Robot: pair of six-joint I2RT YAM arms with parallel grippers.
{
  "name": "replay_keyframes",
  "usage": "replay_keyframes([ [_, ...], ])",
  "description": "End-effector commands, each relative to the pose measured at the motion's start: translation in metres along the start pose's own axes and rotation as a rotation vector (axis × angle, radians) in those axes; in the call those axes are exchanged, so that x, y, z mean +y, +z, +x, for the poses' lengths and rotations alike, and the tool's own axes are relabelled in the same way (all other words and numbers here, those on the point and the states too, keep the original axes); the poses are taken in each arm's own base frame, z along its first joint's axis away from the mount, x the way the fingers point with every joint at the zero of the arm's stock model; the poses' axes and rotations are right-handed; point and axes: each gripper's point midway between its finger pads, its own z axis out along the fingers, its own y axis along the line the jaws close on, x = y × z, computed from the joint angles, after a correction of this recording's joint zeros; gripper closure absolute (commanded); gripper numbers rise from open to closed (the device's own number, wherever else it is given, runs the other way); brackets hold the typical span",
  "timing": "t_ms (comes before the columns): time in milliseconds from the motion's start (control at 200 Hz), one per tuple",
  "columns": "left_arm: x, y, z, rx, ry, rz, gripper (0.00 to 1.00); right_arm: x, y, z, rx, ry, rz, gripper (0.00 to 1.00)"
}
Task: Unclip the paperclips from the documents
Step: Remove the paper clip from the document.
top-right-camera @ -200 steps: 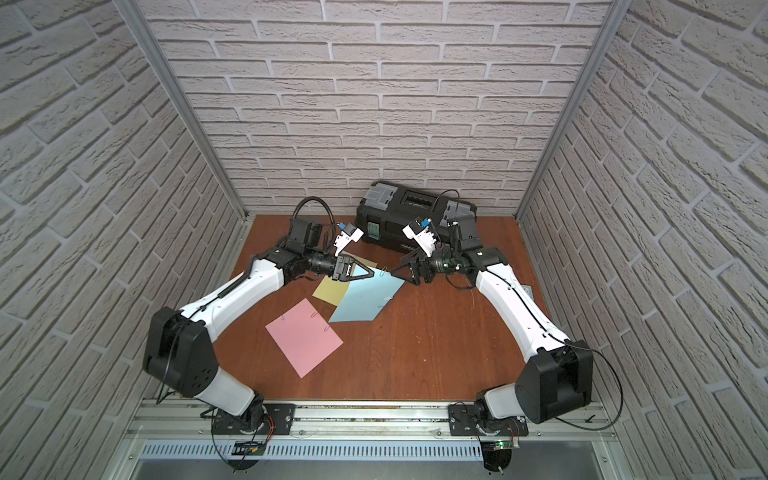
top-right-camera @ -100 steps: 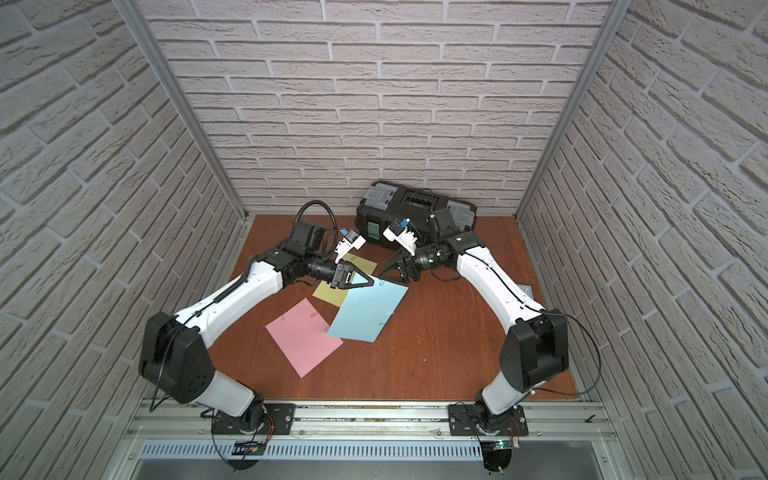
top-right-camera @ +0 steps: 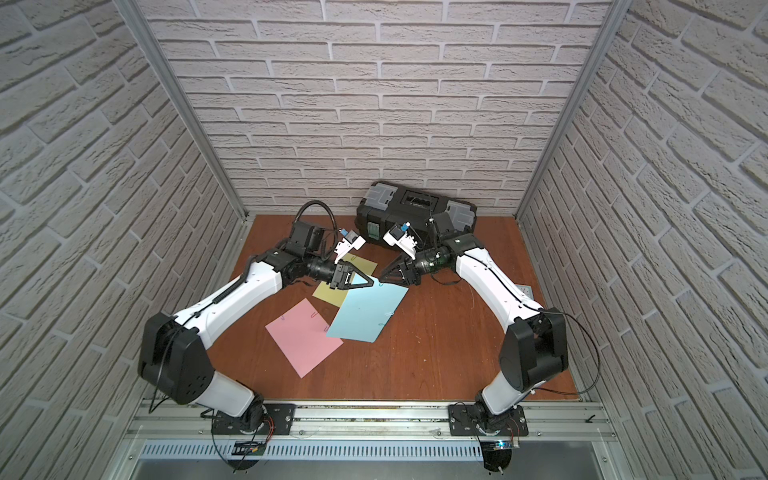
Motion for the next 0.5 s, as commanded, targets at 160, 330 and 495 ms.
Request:
replay_keyframes([
  [160,-0.0077,-0.0055,0.0029,-0.003,0.03,0.021,1.0,0.0193,-0.0068,-0.0021,-0.031,-0.028,-0.037,0.67],
  [330,-0.0064,-0.0058,0.005,0.002,0.026,0.018,1.0,0.0198,-0.0094,-0.0038,-0.041,-0.025,-0.041,0.72],
  [495,-0.007,-0.0072,0.0044,-0.002,0.031,0.014,1.0,0.0179,-0.0087,-0.0027,-0.039,-0.014,-0.043,0.77],
])
